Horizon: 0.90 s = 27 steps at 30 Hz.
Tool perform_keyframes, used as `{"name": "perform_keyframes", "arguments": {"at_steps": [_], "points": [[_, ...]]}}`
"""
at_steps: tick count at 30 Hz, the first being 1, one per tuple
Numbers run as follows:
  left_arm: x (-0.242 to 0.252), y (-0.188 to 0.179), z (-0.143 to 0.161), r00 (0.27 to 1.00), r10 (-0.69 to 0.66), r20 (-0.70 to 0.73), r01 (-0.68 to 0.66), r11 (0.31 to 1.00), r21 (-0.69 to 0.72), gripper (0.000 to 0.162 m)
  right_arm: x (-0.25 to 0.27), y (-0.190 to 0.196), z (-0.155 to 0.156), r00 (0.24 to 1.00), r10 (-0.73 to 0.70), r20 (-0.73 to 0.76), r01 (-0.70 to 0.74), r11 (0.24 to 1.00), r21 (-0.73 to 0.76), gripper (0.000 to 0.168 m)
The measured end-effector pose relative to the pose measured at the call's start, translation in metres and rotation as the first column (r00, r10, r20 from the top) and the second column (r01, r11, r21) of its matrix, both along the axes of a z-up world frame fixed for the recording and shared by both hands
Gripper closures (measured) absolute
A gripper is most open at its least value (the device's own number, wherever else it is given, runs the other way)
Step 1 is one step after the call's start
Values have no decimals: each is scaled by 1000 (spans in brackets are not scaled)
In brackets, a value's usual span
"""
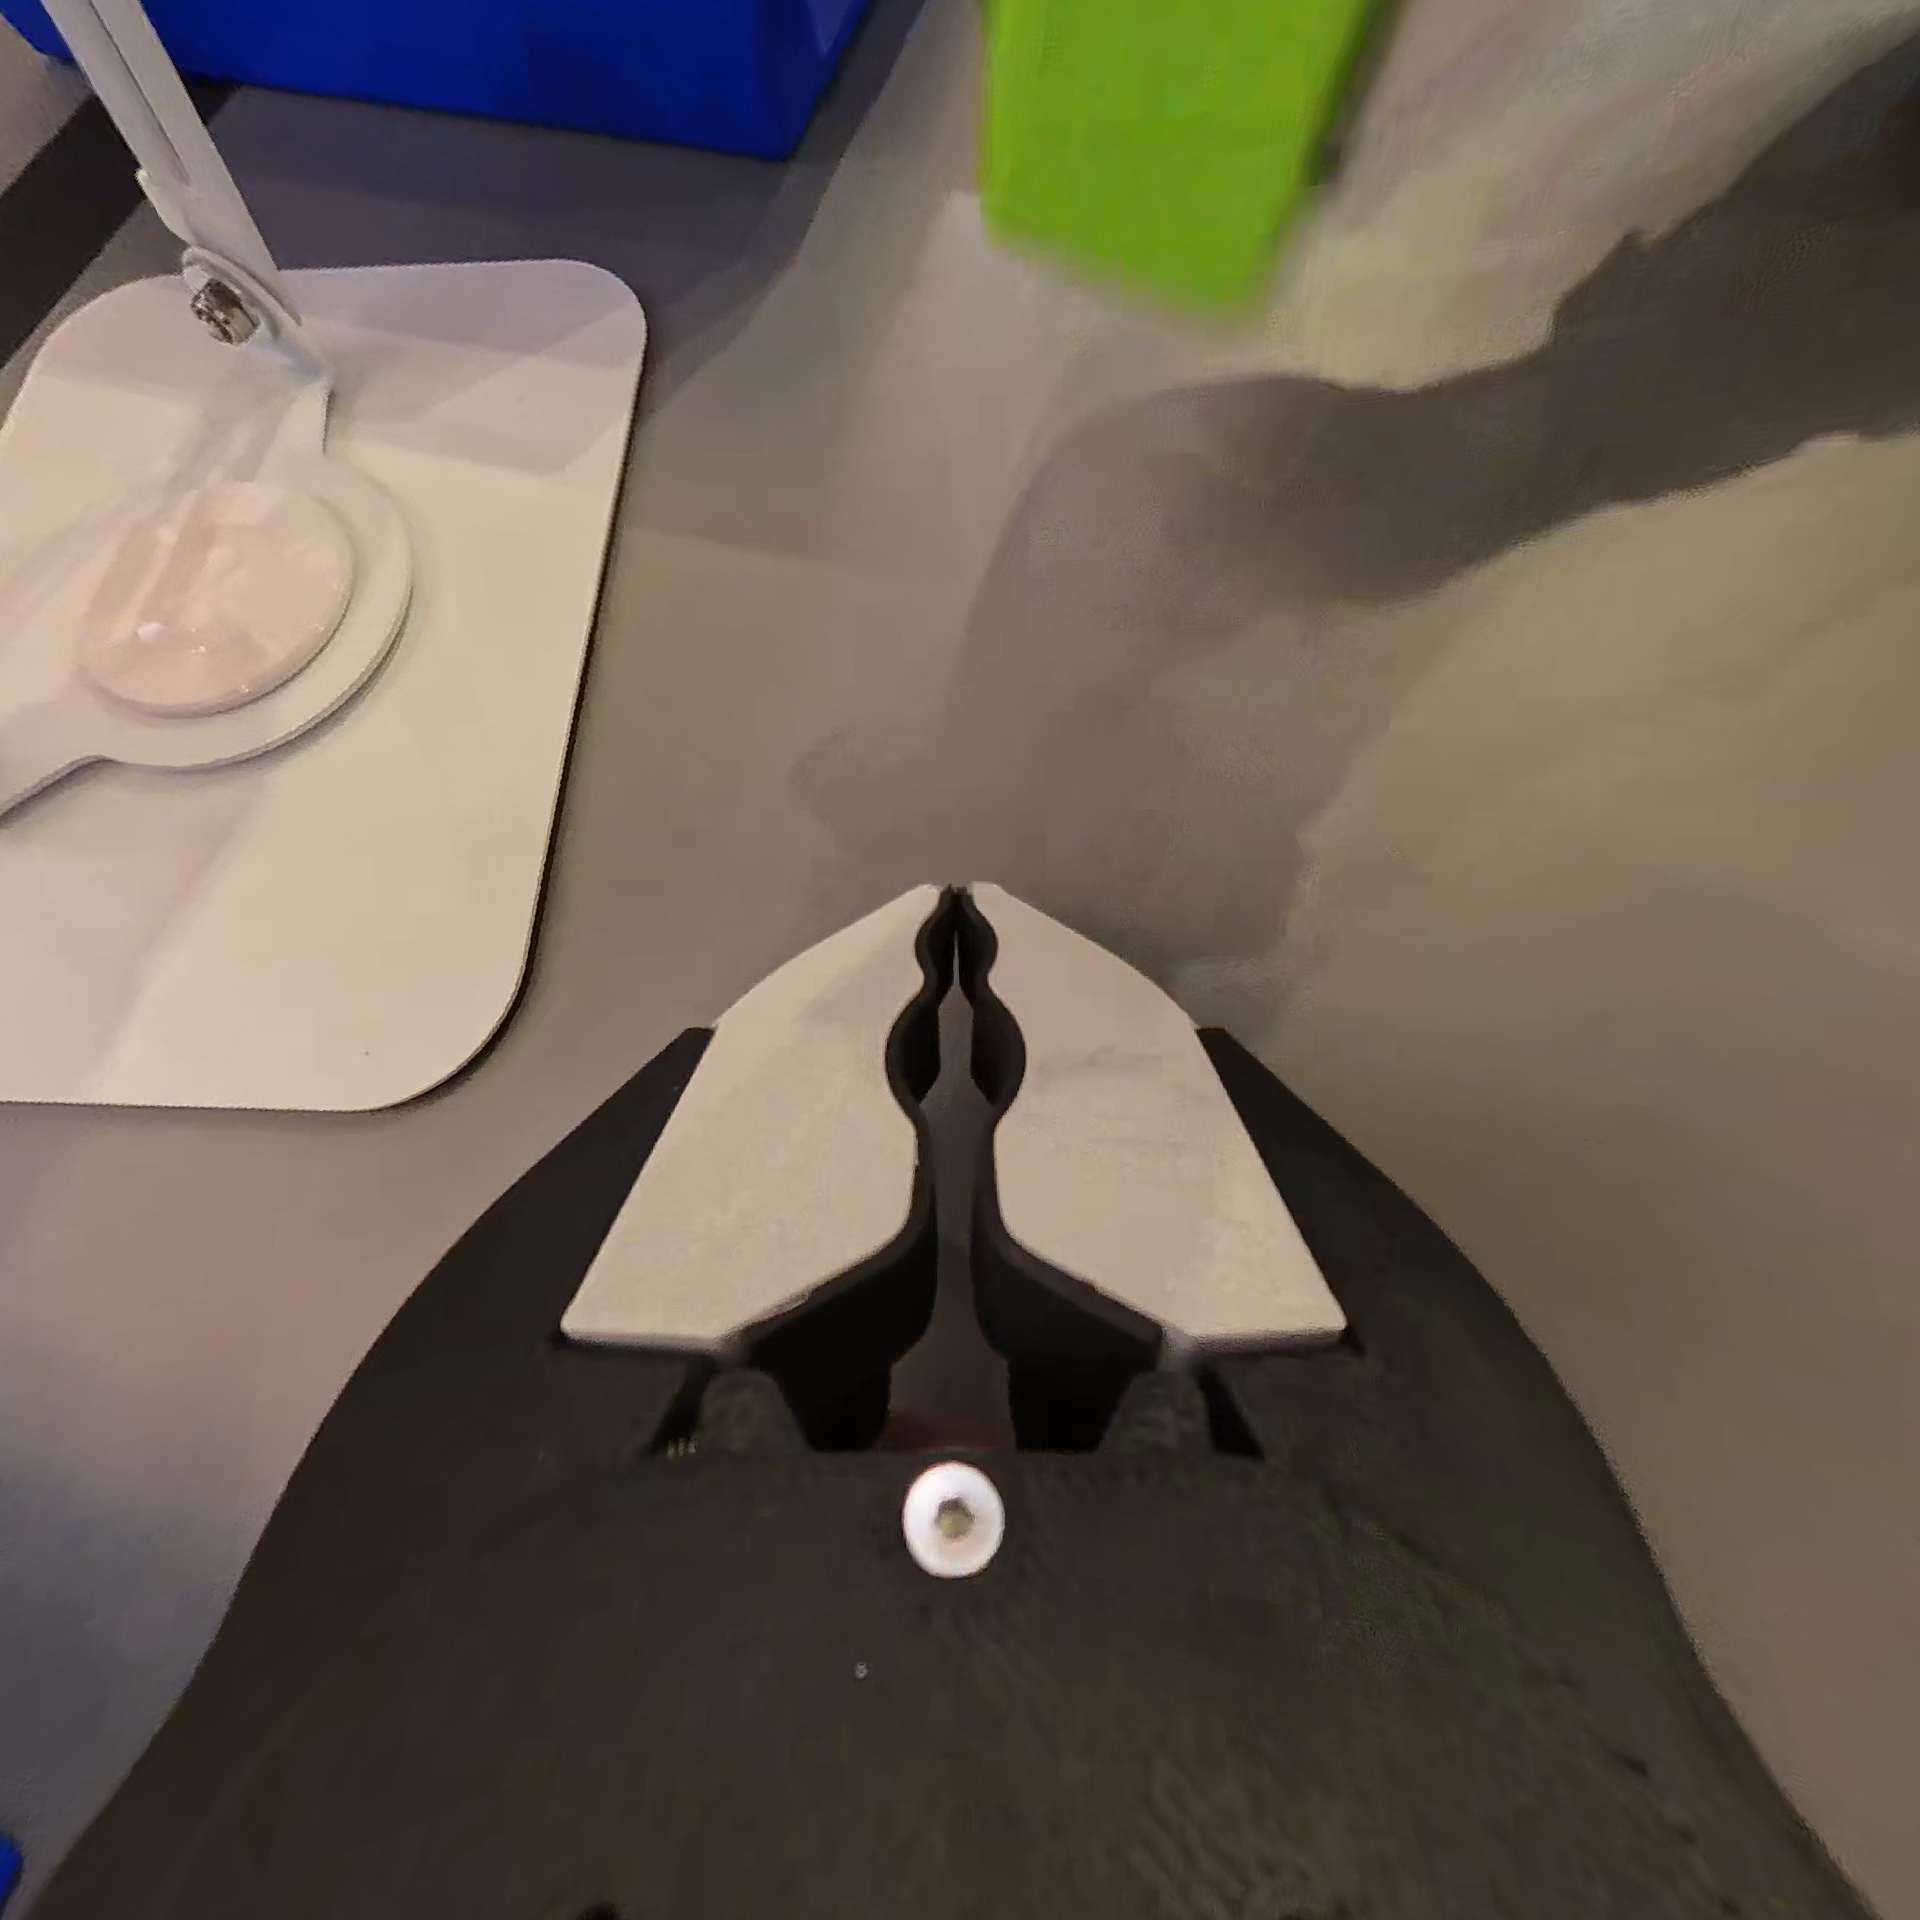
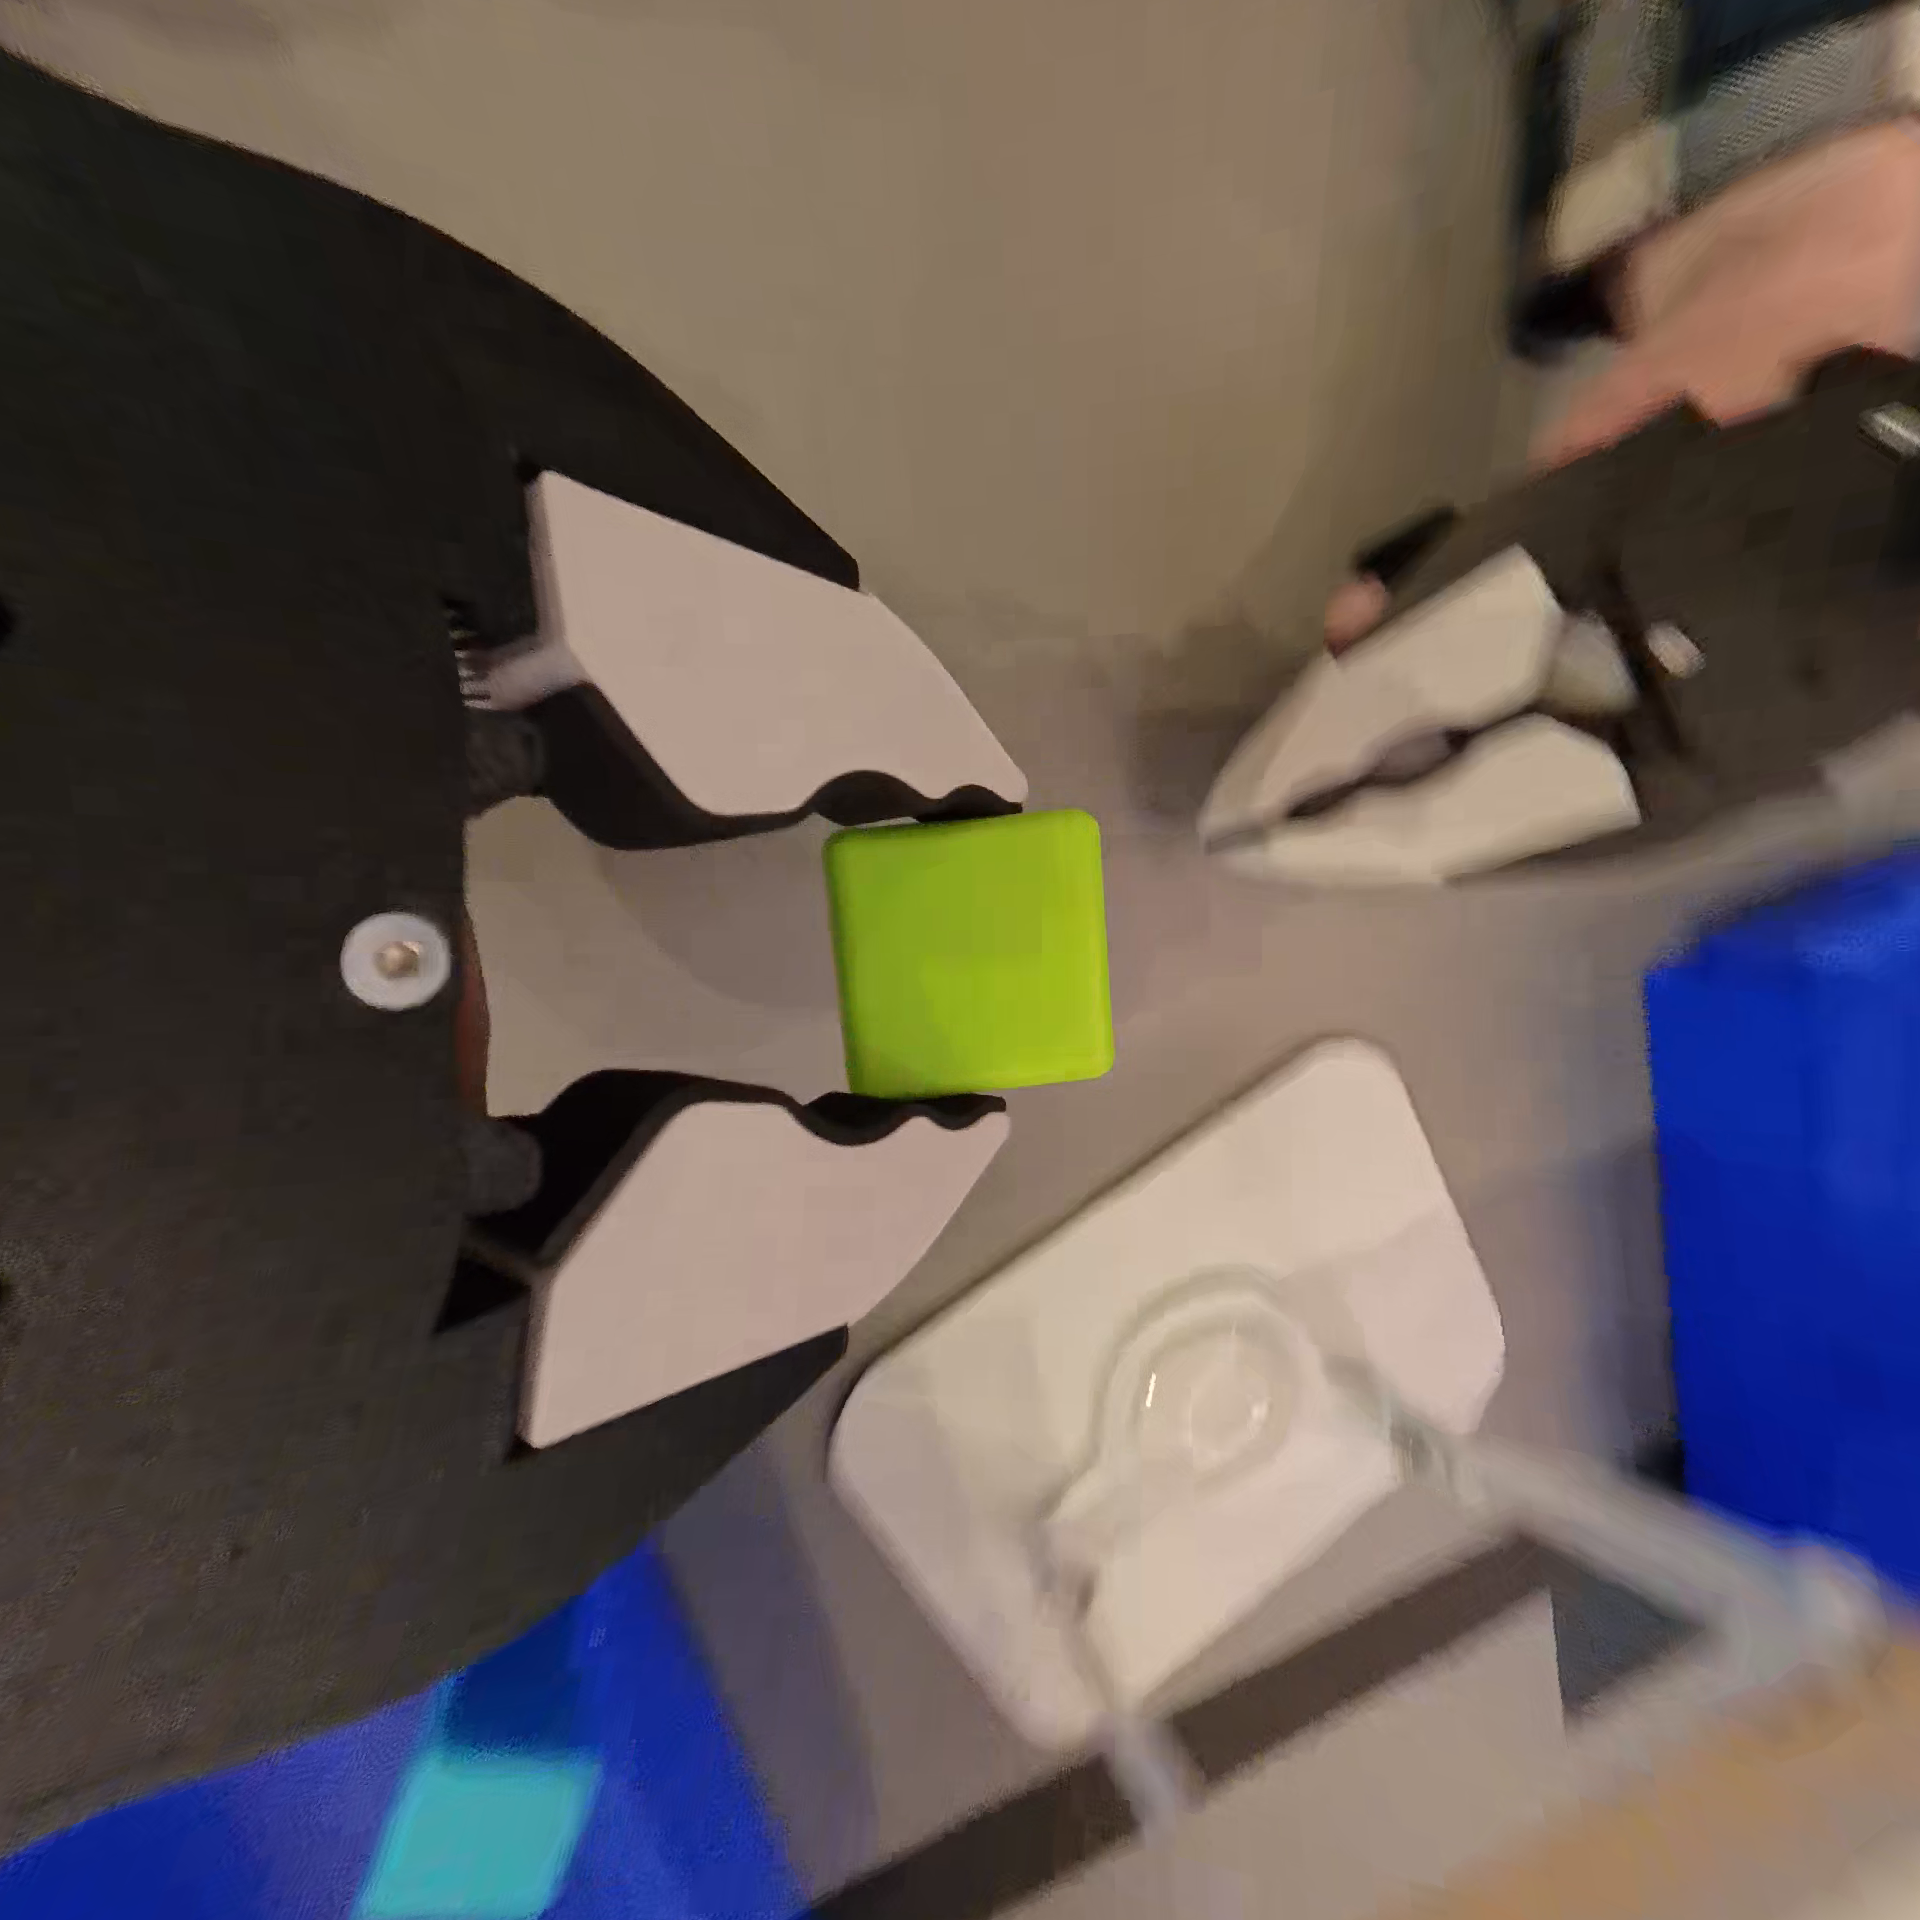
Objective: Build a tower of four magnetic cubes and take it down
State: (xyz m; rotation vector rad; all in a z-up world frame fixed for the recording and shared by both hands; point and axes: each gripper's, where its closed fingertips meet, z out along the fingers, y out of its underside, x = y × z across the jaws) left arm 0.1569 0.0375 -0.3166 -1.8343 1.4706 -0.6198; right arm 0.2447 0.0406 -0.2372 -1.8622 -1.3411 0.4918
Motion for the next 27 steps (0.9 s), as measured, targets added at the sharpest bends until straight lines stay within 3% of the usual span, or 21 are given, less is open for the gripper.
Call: {"name": "perform_keyframes", "arguments": {"at_steps": [4, 8, 15, 20, 27], "points": [[1, -3, -11, 996, -19, -83, 21, 1000, 22, 162, 84, 52, 55, 933, -322, -164, 333, 942, 44, 118], [2, -4, -14, 994, -31, -107, 33, 999, 24, 162, 162, 88, 68, 805, -563, -187, 583, 809, 71, 118], [2, -3, -15, 994, -24, -110, 27, 999, 19, 162, 224, 130, 20, 644, -763, -58, 765, 644, 24, 118], [2, -3, -14, 994, -25, -110, 27, 999, 19, 162, 233, 145, -16, 589, -805, 64, 807, 590, -4, 118], [2, -3, -14, 994, -24, -110, 26, 1000, 15, 162, 245, 153, -43, 525, -817, 238, 842, 539, -6, 118]]}}
